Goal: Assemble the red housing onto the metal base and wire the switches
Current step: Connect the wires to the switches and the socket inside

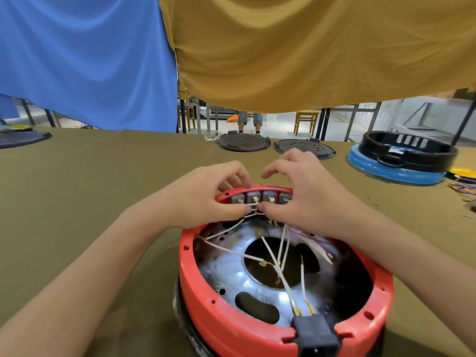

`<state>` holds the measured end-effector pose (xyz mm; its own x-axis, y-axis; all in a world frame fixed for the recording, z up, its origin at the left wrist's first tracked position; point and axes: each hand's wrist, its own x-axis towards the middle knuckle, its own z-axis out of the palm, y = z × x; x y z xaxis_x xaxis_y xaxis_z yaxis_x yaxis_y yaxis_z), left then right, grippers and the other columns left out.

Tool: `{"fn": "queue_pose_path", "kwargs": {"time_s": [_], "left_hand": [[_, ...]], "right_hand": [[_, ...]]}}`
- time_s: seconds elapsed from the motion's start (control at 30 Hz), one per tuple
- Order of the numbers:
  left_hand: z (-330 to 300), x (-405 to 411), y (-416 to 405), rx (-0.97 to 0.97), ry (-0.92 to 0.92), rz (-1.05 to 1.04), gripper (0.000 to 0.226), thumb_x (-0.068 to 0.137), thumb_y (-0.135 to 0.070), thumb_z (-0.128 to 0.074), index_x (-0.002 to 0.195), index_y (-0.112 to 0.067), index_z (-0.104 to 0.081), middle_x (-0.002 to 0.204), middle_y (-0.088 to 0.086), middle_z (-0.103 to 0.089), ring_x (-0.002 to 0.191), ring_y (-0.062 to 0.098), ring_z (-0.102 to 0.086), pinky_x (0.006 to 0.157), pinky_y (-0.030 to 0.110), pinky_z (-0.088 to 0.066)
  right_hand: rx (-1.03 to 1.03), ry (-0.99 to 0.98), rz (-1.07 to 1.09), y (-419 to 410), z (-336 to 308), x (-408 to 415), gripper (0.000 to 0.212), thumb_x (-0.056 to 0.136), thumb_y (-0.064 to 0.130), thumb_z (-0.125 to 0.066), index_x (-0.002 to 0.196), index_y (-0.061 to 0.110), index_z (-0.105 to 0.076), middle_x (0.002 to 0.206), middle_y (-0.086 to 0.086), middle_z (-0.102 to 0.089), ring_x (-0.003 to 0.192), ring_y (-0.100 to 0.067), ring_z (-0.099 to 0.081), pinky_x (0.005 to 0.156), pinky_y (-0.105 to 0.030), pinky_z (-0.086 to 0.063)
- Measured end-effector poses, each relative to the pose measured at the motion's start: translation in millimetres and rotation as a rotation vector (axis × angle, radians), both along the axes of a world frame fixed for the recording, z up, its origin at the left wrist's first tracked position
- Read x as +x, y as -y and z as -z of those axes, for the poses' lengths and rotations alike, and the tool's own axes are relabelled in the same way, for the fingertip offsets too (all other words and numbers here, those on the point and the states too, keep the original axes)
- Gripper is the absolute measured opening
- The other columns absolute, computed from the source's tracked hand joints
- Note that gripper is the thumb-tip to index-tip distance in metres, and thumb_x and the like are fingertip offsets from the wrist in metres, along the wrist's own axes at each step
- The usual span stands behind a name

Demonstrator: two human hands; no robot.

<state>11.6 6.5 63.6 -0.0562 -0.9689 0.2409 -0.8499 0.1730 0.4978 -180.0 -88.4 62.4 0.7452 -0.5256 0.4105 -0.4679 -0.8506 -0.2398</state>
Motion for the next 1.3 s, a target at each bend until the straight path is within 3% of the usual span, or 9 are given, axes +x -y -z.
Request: {"fn": "queue_pose_path", "kwargs": {"time_s": [0.07, 0.2, 0.33, 0.6, 0.7, 0.83, 0.93, 1.07, 1.3], "left_hand": [[-4.7, -3.5, 2.1, 0.014, 0.03, -0.034, 0.036, 0.079, -0.05, -0.07, 0.11, -0.038, -0.057, 0.103, -0.02, -0.063, 0.092, -0.007, -0.061, 0.074, 0.012, -0.05], [-7.3, -14.2, 10.3, -0.02, 0.24, -0.12, 0.037, 0.08, -0.052, -0.065, 0.111, -0.031, -0.062, 0.102, -0.013, -0.062, 0.09, 0.003, -0.061, 0.081, 0.03, -0.053], [-3.2, -20.7, 10.7, -0.058, 0.261, -0.149, 0.032, 0.076, -0.052, -0.062, 0.102, -0.033, -0.06, 0.094, -0.014, -0.058, 0.086, 0.004, -0.058, 0.081, 0.035, -0.052], [-2.7, -25.5, 11.2, -0.033, 0.257, -0.185, 0.036, 0.074, -0.055, -0.052, 0.102, -0.032, -0.059, 0.093, -0.013, -0.054, 0.087, 0.007, -0.057, 0.081, 0.035, -0.051], [-0.1, -22.9, 9.4, -0.042, 0.216, -0.161, 0.038, 0.08, -0.05, -0.054, 0.112, -0.03, -0.058, 0.098, -0.011, -0.055, 0.089, 0.006, -0.057, 0.084, 0.033, -0.049], [2.4, -20.6, 7.5, -0.01, 0.162, -0.052, 0.033, 0.089, -0.04, -0.06, 0.12, -0.038, -0.049, 0.107, -0.011, -0.053, 0.09, 0.001, -0.055, 0.082, 0.027, -0.047], [2.3, -19.8, 6.9, 0.014, 0.16, 0.004, 0.017, 0.093, -0.036, -0.057, 0.11, -0.04, -0.055, 0.105, -0.013, -0.051, 0.09, 0.002, -0.054, 0.083, 0.026, -0.044], [3.5, -18.3, 6.7, 0.037, 0.15, 0.032, 0.014, 0.096, -0.036, -0.054, 0.108, -0.041, -0.06, 0.109, -0.014, -0.049, 0.092, 0.004, -0.055, 0.083, 0.022, -0.042], [4.8, -17.4, 9.1, 0.051, 0.158, 0.055, 0.011, 0.095, -0.044, -0.053, 0.104, -0.042, -0.059, 0.112, -0.014, -0.048, 0.095, 0.004, -0.053, 0.089, 0.029, -0.045]], "right_hand": [[0.039, -0.058, 0.015, 0.3, 0.6, 0.8, 0.056, 0.082, 0.049, -0.066, 0.132, 0.025, -0.055, 0.122, 0.008, -0.051, 0.113, -0.009, -0.044, 0.085, -0.019, -0.037], [0.097, -0.07, -0.009, -3.8, -1.5, 1.6, 0.039, 0.084, 0.049, -0.063, 0.116, 0.025, -0.064, 0.101, 0.007, -0.061, 0.088, -0.008, -0.057, 0.073, -0.025, -0.049], [0.099, -0.063, -0.009, -4.5, -2.9, 1.3, 0.033, 0.086, 0.044, -0.064, 0.112, 0.024, -0.065, 0.096, 0.007, -0.062, 0.081, -0.007, -0.057, 0.068, -0.024, -0.048], [0.088, -0.086, -0.012, -5.1, -3.7, 3.0, 0.024, 0.09, 0.041, -0.059, 0.103, 0.023, -0.068, 0.089, 0.005, -0.064, 0.079, -0.012, -0.059, 0.073, -0.036, -0.053], [0.089, -0.07, -0.02, -4.7, -3.3, 1.5, 0.028, 0.088, 0.042, -0.061, 0.106, 0.023, -0.068, 0.09, 0.006, -0.065, 0.079, -0.01, -0.06, 0.072, -0.033, -0.053], [0.138, 0.001, -0.035, -2.9, -2.4, -2.5, 0.048, 0.081, 0.041, -0.067, 0.125, 0.026, -0.055, 0.112, 0.007, -0.059, 0.099, -0.009, -0.057, 0.083, -0.025, -0.051], [0.126, 0.027, -0.019, -0.2, -10.0, -8.7, 0.035, 0.078, 0.042, -0.069, 0.107, 0.029, -0.056, 0.106, 0.01, -0.054, 0.096, -0.005, -0.054, 0.078, -0.017, -0.046], [0.058, -0.036, 0.014, -0.2, -17.2, -17.9, 0.013, 0.077, 0.047, -0.069, 0.079, 0.035, -0.065, 0.091, 0.013, -0.05, 0.084, 0.003, -0.049, 0.066, -0.013, -0.036], [0.023, -0.045, 0.007, -2.8, -0.9, -19.4, 0.008, 0.086, 0.038, -0.069, 0.09, 0.032, -0.072, 0.095, 0.016, -0.046, 0.094, -0.005, -0.042, 0.074, -0.008, -0.033]]}}
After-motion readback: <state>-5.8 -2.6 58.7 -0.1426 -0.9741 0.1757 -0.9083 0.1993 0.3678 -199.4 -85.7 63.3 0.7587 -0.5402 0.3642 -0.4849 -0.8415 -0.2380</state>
